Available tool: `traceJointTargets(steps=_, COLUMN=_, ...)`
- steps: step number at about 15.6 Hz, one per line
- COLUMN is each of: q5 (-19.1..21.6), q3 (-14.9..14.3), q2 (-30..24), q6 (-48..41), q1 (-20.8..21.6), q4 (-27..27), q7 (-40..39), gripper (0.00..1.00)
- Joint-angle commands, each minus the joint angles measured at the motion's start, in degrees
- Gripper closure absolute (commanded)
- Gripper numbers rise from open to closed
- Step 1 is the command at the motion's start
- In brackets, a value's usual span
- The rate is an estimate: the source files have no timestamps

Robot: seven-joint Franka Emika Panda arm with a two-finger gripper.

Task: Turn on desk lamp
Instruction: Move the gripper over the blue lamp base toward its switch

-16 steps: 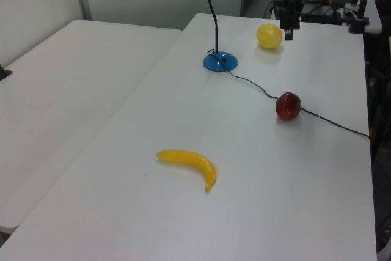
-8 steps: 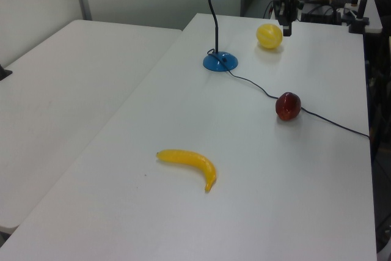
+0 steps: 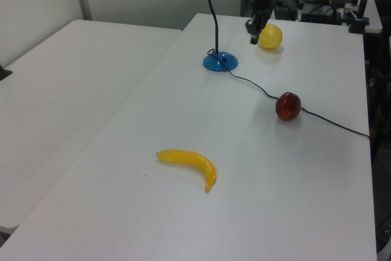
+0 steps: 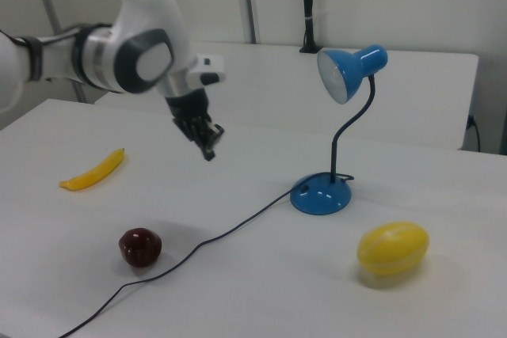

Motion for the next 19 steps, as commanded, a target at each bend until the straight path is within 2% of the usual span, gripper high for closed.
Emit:
traceJointTargets(steps=1, q5=0.66, q3=-0.35, q2=4.45, q6=9.93, q1=-1.88, q4=0.96, q7=5.61, gripper=1.00)
traceJointTargets(steps=3, q5=0.58, q3=-0.35, q2=5.94, q6=13.54, q1=-2.76, q4=1.22, q7=6.66, gripper=1.00)
traceJointTargets(steps=8, q5=0.84, q3=-0.35, q2=13.32, q6=14.53, q1=-6.53, q4=9.99, q7=7.98, gripper=1.00)
traceJointTargets(steps=11, q5=0.84, q3=-0.35, q2=16.49, q6=15.84, q1=-8.65, q4=12.90, q7=9.48, gripper=1.00)
traceJointTargets(steps=19, q5=0.49, q3=-0.35, q2=21.33, q6=26.47, q1=-9.80, q4=13.35, q7=11.50, gripper=1.00)
